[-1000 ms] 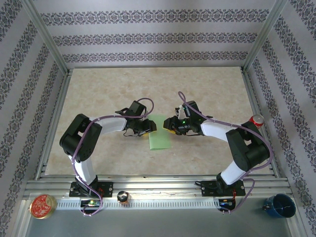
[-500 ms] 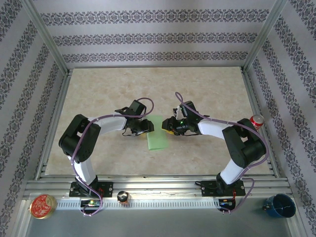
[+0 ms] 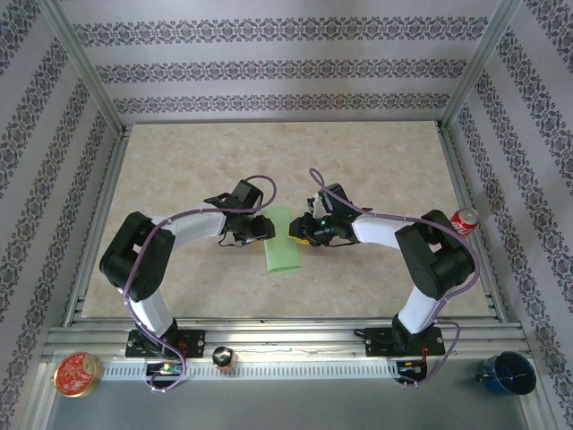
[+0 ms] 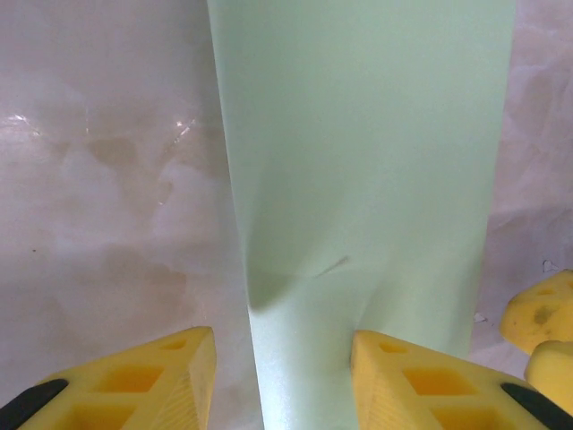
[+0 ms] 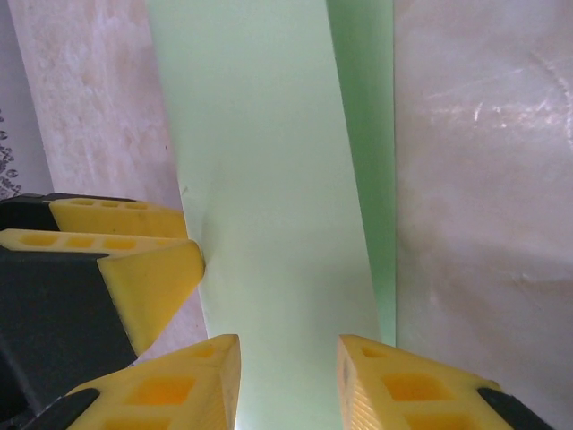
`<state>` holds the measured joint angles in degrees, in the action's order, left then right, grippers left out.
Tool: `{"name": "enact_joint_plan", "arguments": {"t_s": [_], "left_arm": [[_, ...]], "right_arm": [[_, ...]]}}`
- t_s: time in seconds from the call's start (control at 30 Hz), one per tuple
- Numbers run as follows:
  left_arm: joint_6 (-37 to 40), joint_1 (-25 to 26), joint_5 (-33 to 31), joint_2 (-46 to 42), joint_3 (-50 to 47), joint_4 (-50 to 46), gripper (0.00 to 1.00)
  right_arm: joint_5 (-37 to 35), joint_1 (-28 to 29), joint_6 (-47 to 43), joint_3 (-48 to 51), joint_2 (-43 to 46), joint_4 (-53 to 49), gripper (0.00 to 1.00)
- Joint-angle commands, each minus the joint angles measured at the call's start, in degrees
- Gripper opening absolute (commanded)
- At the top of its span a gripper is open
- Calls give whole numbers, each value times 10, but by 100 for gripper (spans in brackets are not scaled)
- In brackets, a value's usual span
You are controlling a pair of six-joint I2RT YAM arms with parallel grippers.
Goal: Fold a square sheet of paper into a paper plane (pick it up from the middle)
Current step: First fold the square sheet of paper in half at the center of the table.
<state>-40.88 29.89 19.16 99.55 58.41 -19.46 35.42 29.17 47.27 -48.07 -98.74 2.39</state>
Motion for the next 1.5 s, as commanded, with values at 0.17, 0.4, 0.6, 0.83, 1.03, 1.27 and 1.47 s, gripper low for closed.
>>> {"name": "enact_joint_plan", "arguments": {"t_s": [0.17,0.4,0.6,0.83,1.03,1.27,1.47], "left_arm": [[12,-3,0,14,5,-23,44],[13,-4,-3,14,12,-34,45],[-7,-3,19,-2,3,-3,50],[-22,-3,48,-1,-3,32,55],[-13,-4,29,17,2,13,54],[-25,-4,-15,28,3,-7,47],[-30,-4,-28,42,9,-25,45]], "right_arm": [[4,15,-4,-29,-32,-2,26],[7,24,-3,-36,-66,-1,18],[2,26,-8,-37,-82,-1,18],[2,26,-9,-37,-87,-2,18],[2,25,-9,-37,-86,-1,18],[10,24,1,-48,-76,4,20],[14,-1,10,-38,-16,0,25]]}}
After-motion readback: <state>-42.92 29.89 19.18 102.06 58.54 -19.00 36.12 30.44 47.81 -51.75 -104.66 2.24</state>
